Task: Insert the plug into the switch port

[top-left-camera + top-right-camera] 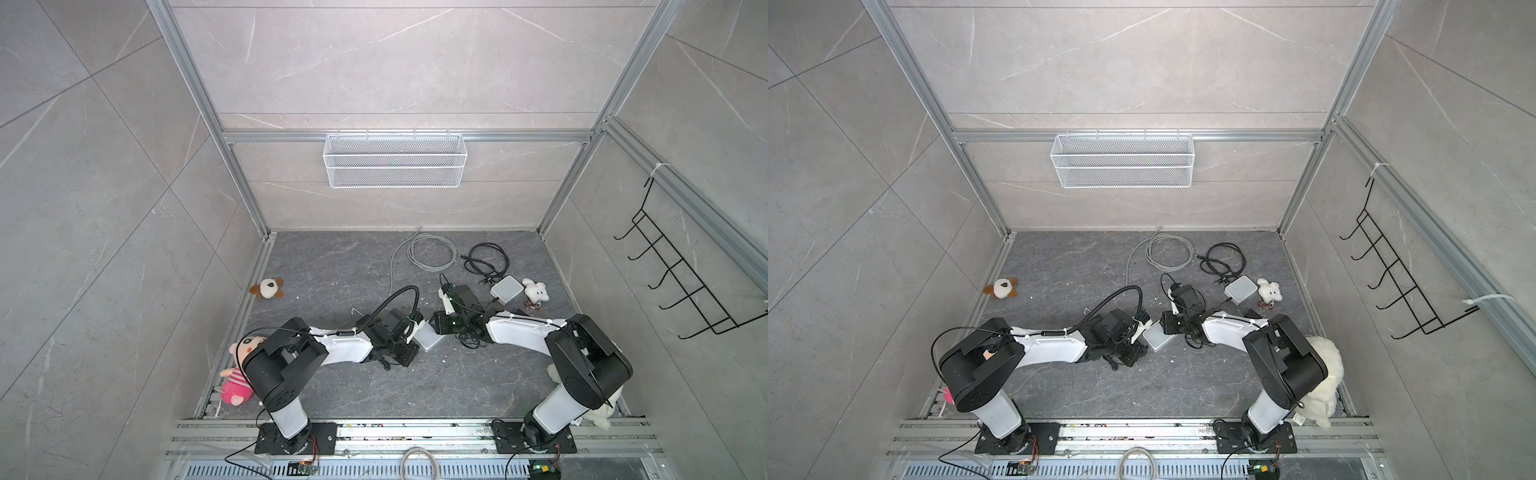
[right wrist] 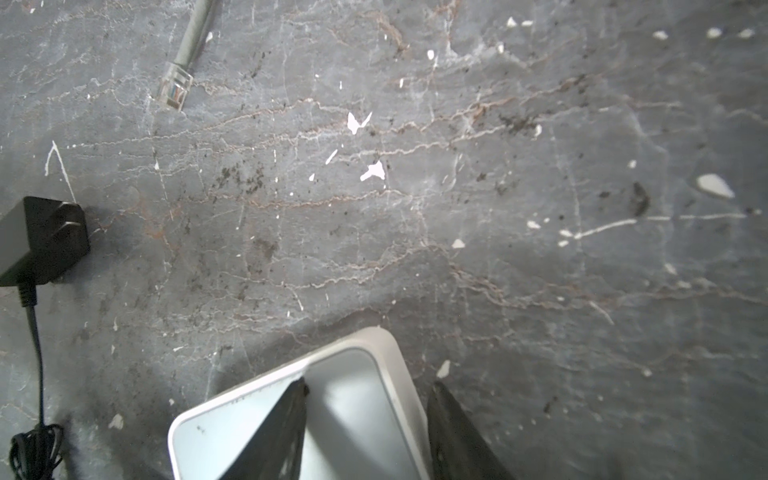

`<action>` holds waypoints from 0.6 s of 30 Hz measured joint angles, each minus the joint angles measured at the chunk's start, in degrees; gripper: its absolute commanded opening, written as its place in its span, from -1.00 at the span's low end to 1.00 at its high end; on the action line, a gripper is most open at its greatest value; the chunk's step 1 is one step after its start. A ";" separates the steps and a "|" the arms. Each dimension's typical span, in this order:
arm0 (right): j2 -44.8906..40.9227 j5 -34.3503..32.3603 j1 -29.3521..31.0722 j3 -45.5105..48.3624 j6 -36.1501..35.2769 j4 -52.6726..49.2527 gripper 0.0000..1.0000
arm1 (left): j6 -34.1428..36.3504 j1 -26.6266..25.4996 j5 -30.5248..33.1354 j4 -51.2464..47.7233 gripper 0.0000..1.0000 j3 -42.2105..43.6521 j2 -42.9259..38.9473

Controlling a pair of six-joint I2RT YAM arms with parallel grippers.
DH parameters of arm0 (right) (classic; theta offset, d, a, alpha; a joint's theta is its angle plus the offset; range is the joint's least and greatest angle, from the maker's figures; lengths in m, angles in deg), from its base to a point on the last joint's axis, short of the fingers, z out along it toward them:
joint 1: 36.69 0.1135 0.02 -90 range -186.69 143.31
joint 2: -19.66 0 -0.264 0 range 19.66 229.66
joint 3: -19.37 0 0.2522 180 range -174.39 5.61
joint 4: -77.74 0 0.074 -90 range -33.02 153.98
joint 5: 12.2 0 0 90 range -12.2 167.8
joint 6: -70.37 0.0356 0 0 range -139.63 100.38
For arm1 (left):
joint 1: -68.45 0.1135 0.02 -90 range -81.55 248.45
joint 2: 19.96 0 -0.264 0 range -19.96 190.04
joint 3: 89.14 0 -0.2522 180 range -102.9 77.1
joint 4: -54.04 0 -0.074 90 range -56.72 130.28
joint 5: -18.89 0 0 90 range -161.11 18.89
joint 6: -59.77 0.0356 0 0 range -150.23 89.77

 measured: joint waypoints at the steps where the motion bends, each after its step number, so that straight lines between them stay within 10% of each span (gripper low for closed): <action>1: 0.00 -0.07 0.04 0.00 0.00 0.00 -0.03 | 0.07 0.00 -0.07 0.02 -0.81 0.00 0.11; 18: -1.44 -2.16 1.42 3.87 -2.84 6.29 -0.03 | 5.57 2.03 -3.74 -1.09 -0.80 -1.27 0.87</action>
